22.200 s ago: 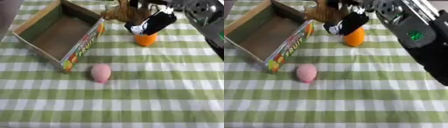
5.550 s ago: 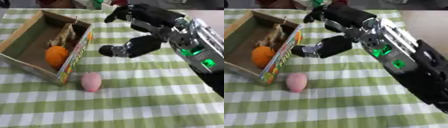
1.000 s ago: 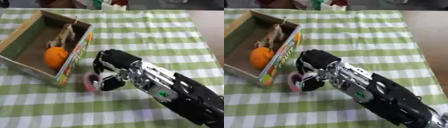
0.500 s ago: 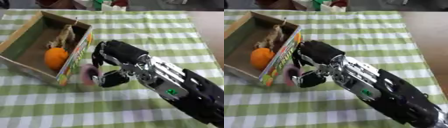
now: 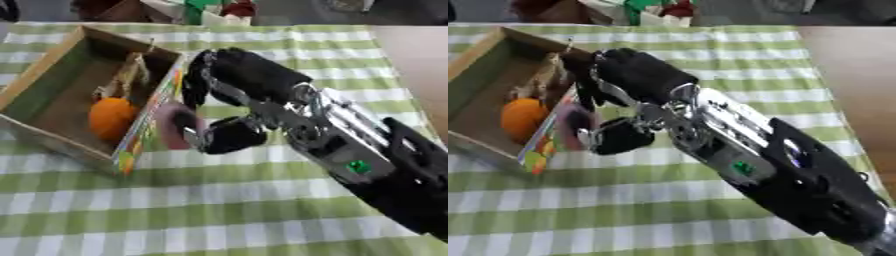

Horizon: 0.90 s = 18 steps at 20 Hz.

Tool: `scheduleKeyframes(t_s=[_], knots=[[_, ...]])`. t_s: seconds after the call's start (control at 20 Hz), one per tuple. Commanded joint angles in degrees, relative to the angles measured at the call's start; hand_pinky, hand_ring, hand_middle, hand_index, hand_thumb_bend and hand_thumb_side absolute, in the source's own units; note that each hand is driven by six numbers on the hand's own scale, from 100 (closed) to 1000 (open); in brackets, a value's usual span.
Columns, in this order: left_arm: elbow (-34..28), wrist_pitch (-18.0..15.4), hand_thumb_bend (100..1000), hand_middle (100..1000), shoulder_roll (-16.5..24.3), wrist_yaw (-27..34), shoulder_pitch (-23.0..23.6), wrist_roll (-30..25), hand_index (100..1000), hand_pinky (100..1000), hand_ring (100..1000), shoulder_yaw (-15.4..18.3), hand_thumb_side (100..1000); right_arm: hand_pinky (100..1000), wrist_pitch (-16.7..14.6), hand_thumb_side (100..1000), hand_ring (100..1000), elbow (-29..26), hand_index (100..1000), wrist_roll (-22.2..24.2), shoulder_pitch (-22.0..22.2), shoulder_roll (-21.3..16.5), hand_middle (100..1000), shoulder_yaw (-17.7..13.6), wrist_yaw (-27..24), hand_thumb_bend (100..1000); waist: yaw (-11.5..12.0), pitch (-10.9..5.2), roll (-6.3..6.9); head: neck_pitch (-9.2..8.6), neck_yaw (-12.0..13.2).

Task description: Pick up objects on the table and place them in the box.

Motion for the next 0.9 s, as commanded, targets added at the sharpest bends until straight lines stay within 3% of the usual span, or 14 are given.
scheduleKeyframes(t_s=[0.05, 0.35, 0.4, 0.45, 0.9], knots=[[-0.78, 0.06, 100, 752, 1.77, -0.10, -0.60, -0.11, 866, 766, 759, 0.55, 981, 632, 0.77, 367, 606, -1.24, 536, -0.36, -3.23, -1.65, 457, -1.97, -1.16, 100, 0.05, -1.40, 0.30, -0.49, -0.23], [-0.78, 0.05, 100, 752, 1.89, -0.08, -0.85, -0.21, 866, 766, 760, 0.48, 981, 635, 4.62, 368, 608, 1.34, 537, 2.41, -10.12, -1.22, 455, -3.71, -2.72, 100, 0.32, -1.22, 0.12, -0.60, -0.61], [-0.78, 0.03, 100, 752, 1.89, -0.07, -0.95, -0.22, 867, 766, 760, 0.45, 976, 636, 5.36, 408, 609, 2.47, 537, 2.65, -11.25, -0.87, 454, -3.71, -2.92, 100, 0.38, -1.15, 0.07, -0.62, -0.68], [-0.78, -0.01, 100, 753, 1.90, -0.06, -1.06, -0.25, 867, 766, 760, 0.41, 981, 636, 6.11, 369, 609, 3.67, 537, 2.73, -12.37, -0.46, 454, -3.73, -3.00, 100, 0.46, -1.06, 0.00, -0.67, -0.74], [-0.78, -0.34, 100, 753, 1.94, 0.07, -2.54, -0.41, 867, 768, 760, 0.13, 982, 647, 8.40, 361, 619, 14.98, 541, -1.53, -18.80, 5.00, 450, -4.89, -1.98, 100, 1.90, 0.56, -0.78, -2.03, -1.59]])
